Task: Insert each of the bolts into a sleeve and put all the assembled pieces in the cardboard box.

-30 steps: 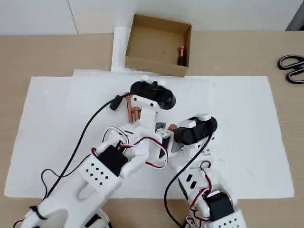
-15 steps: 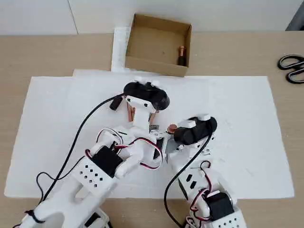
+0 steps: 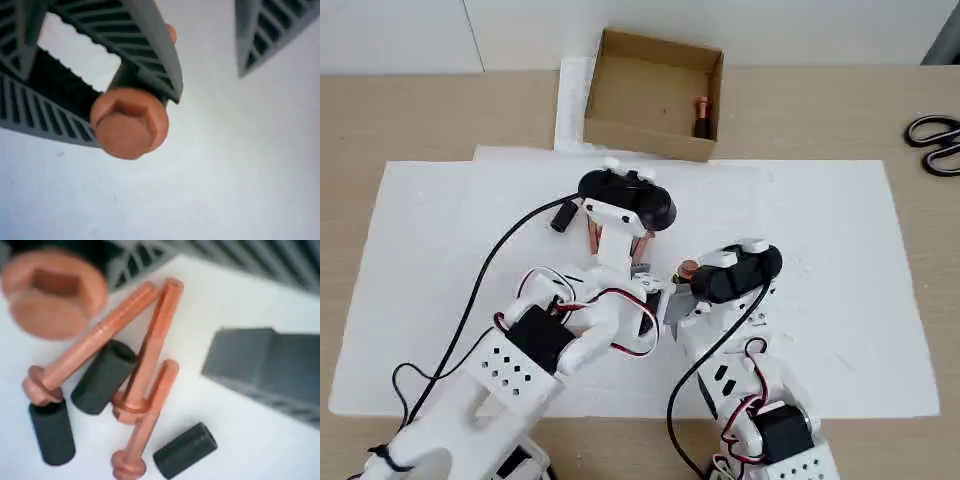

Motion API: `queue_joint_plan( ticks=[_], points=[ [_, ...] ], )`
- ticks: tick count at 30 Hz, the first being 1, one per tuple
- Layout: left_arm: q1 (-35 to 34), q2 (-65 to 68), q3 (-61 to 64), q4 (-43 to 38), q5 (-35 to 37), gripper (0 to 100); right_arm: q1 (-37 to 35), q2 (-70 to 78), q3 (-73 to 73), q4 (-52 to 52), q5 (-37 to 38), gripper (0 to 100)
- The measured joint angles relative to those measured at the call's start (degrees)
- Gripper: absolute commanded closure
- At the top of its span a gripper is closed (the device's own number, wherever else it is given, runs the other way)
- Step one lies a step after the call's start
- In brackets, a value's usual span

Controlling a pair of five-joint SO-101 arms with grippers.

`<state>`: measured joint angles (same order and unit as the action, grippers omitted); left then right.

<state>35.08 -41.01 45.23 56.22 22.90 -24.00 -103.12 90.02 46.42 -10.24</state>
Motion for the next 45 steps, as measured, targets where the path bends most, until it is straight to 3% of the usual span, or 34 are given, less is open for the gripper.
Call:
queue_joint_plan(
  ticks=[39, 45],
  points=[
    [0.00, 0.00, -0.09, 0.09, -0.88, 74, 0.00, 0.00, 0.00, 0.00, 0.00, 99.5],
    [0.00, 0.00, -4.57, 5.98, -1.67, 74, 1.85, 0.00, 0.00, 0.00, 0.00, 99.5]
  ],
)
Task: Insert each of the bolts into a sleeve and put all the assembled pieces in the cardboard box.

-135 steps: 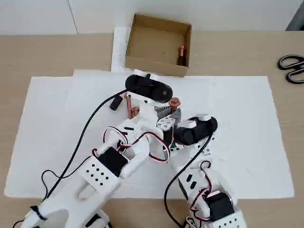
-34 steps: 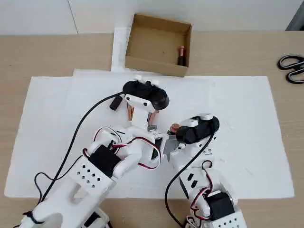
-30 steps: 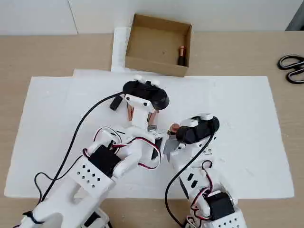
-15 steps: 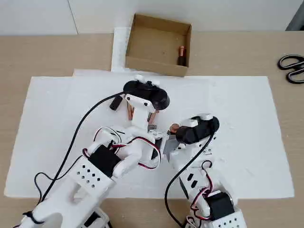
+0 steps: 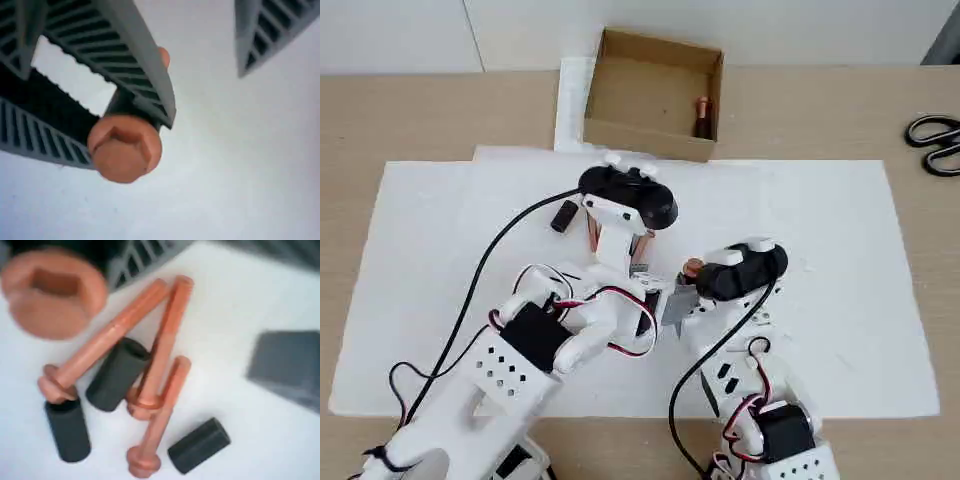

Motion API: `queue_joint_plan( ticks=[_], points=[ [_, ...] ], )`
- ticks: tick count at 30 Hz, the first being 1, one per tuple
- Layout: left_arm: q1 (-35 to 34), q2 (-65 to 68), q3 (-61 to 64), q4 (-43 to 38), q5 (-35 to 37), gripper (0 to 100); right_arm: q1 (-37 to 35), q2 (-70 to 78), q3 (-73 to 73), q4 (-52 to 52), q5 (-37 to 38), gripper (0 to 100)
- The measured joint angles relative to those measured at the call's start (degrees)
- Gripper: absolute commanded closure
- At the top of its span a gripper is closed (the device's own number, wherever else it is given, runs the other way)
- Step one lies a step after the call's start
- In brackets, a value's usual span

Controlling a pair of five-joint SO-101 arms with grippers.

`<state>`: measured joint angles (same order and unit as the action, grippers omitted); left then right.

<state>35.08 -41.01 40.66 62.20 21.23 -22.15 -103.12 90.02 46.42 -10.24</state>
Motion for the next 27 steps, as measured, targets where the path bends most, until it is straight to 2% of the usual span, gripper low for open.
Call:
queue_joint_plan(
  ticks=[21, 27],
  points=[
    [0.00, 0.00, -1.23, 1.76, -0.70, 74, 0.88, 0.00, 0.00, 0.00, 0.00, 99.5],
    [-0.09, 0.00, -1.67, 1.76, -1.23, 74, 3.52, 0.00, 0.00, 0.00, 0.00, 99.5]
  ],
)
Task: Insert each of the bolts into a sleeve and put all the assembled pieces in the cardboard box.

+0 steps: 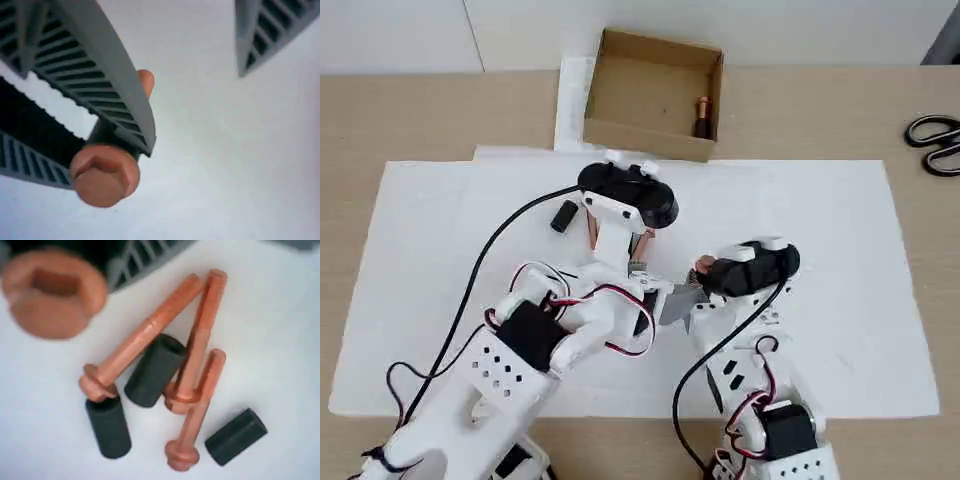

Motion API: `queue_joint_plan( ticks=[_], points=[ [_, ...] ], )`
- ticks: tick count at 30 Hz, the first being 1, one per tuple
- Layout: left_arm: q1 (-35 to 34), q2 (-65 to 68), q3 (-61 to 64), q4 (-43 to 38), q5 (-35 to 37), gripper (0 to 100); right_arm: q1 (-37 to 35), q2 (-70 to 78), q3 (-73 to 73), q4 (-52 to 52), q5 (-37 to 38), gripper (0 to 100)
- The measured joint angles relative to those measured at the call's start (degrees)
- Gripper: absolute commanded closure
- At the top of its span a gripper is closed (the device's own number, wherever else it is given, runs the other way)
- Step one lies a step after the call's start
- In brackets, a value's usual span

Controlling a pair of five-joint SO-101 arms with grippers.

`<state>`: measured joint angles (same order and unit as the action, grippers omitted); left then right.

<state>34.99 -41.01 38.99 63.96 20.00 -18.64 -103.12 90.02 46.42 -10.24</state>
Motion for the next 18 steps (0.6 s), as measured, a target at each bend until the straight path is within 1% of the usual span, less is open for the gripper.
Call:
queue_joint_plan(
  ticks=[5, 7, 13, 18],
  points=[
    [-0.09, 0.00, -1.32, 0.62, -0.53, 74, 0.35, 0.00, 0.00, 0.00, 0.00, 99.5],
    [-1.76, 0.00, -2.55, 1.58, -0.79, 74, 0.35, 0.00, 0.00, 0.00, 0.00, 99.5],
    [-11.69, 0.00, -3.34, 1.67, -0.62, 74, 0.35, 0.00, 0.00, 0.00, 0.00, 99.6],
    [-17.76, 0.00, -3.34, 1.67, -0.62, 74, 0.35, 0.00, -0.09, 0.00, 0.00, 99.6]
  ],
)
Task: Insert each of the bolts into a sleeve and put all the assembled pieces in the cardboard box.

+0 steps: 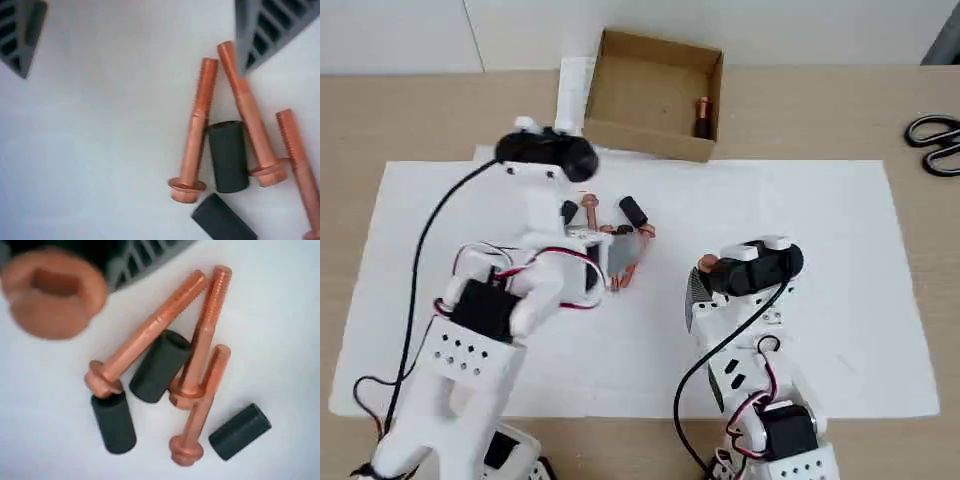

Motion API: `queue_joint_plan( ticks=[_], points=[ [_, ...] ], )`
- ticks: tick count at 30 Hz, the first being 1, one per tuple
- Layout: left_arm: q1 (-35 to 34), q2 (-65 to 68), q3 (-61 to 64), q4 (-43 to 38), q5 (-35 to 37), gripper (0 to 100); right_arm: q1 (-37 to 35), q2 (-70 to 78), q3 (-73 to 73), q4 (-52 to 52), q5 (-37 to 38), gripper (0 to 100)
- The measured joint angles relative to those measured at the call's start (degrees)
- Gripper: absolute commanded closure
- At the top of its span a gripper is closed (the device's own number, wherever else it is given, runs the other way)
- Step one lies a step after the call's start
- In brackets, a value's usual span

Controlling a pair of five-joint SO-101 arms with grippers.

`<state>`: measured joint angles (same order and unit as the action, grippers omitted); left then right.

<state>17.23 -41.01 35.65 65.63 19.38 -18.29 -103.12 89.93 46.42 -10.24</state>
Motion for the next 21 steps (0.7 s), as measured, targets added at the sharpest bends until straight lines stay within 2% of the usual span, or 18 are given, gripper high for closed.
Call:
queue_joint_plan(
  ticks=[7, 13, 21],
  points=[
    [-3.34, 0.00, 0.00, 0.00, 0.00, 74, 2.37, 7.47, -7.38, -0.09, 1.85, 99.6],
    [-3.43, 0.00, 1.32, 0.00, 0.00, 74, 6.15, 26.37, -21.27, -0.09, 2.37, 99.6],
    [-3.43, 0.00, 1.32, 0.00, 0.00, 74, 7.03, 52.40, -40.70, -0.09, 2.37, 99.6]
  ],
)
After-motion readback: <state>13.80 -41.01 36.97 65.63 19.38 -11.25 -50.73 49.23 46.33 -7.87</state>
